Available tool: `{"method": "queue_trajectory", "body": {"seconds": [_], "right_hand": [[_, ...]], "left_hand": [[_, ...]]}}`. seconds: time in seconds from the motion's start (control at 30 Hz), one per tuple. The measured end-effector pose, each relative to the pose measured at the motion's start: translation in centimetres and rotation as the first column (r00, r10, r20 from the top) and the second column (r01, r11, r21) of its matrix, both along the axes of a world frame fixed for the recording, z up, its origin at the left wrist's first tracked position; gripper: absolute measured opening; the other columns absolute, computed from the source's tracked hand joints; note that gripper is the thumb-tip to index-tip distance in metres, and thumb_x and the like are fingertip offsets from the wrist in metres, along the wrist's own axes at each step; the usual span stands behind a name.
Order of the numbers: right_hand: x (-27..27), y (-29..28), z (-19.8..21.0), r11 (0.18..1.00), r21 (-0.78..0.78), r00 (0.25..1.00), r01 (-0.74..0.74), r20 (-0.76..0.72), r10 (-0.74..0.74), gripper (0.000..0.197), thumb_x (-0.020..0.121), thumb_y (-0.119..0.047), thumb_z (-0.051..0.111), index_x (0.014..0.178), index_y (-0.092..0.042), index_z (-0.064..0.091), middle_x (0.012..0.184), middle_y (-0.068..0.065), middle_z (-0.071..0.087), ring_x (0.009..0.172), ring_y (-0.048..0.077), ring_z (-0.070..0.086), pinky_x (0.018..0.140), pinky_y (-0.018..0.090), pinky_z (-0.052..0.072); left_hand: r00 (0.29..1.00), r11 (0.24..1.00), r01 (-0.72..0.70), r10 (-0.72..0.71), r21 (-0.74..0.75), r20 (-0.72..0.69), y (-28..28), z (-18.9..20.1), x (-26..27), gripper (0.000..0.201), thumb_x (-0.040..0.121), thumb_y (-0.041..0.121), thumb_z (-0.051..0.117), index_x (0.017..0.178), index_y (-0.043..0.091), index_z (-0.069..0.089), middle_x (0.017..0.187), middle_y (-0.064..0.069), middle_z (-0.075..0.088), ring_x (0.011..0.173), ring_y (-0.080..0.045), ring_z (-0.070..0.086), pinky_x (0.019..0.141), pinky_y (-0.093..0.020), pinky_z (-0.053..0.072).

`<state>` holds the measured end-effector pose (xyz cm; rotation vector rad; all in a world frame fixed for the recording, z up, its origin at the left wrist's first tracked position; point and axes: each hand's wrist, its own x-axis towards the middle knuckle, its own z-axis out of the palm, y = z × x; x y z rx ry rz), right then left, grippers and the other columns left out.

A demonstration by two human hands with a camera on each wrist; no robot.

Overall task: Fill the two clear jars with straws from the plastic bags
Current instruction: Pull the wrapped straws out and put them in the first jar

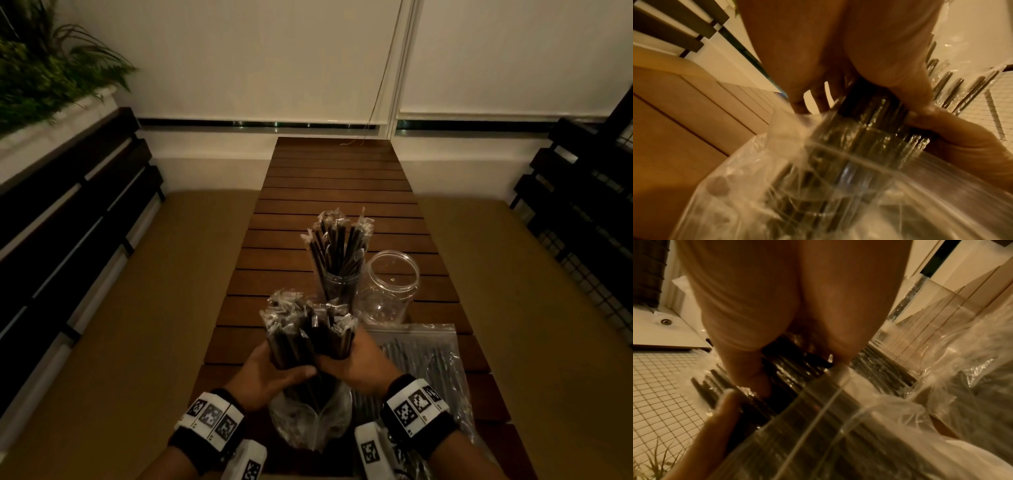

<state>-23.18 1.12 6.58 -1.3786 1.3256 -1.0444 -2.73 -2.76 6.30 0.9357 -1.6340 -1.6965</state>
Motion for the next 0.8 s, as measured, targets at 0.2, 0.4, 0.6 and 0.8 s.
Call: {"method": "queue_trajectory", "body": {"seconds": [0.2,0.4,0.6,0.8], "right_hand": [[-0.2,0.3,-0.2,0.999,0.041,1.000,-0.028,-0.001,0.028,0.055,0.082,-0.024,0.078,0.133,-0.020,0.057,0.126,-0.002,0.069,0.119,0.013,0.065,0.102,0.046,0.053],[0.3,0.8,1.3,0.998,-0.018,0.999,-0.052,0.002,0.052,0.046,0.086,-0.010,0.076,0.129,-0.017,0.060,0.124,-0.003,0.070,0.117,0.010,0.066,0.099,0.030,0.054],[0.0,1.7,1.7,0.997,-0.058,0.999,-0.054,-0.011,0.053,0.058,0.078,-0.011,0.079,0.128,-0.025,0.052,0.123,-0.006,0.066,0.120,0.011,0.063,0.100,0.035,0.053],[-0.2,2.5,2.2,0.997,-0.062,0.999,-0.038,-0.013,0.037,0.063,0.070,-0.026,0.090,0.121,-0.021,0.054,0.119,-0.003,0.069,0.116,0.013,0.066,0.098,0.042,0.054]], "left_hand": [[0.994,0.991,0.088,-0.081,-0.100,0.080,-0.4,2.5,1.2,0.085,0.065,0.051,0.081,0.136,0.023,0.044,0.135,0.005,0.058,0.124,-0.009,0.056,0.097,-0.026,0.052],[0.997,0.991,0.073,-0.071,-0.112,0.019,0.0,3.4,0.3,0.053,0.075,0.004,0.079,0.124,0.007,0.058,0.125,-0.005,0.067,0.116,-0.018,0.064,0.094,-0.028,0.054],[0.996,0.994,0.058,-0.051,-0.096,0.067,0.2,3.5,0.1,0.049,0.075,0.000,0.077,0.120,0.013,0.061,0.121,0.000,0.069,0.113,-0.017,0.066,0.097,-0.036,0.054],[0.959,0.963,0.270,-0.268,-0.011,0.091,-0.1,4.9,0.5,0.071,0.075,0.002,0.078,0.137,0.020,0.046,0.137,-0.001,0.059,0.129,-0.019,0.054,0.104,-0.039,0.048]]}}
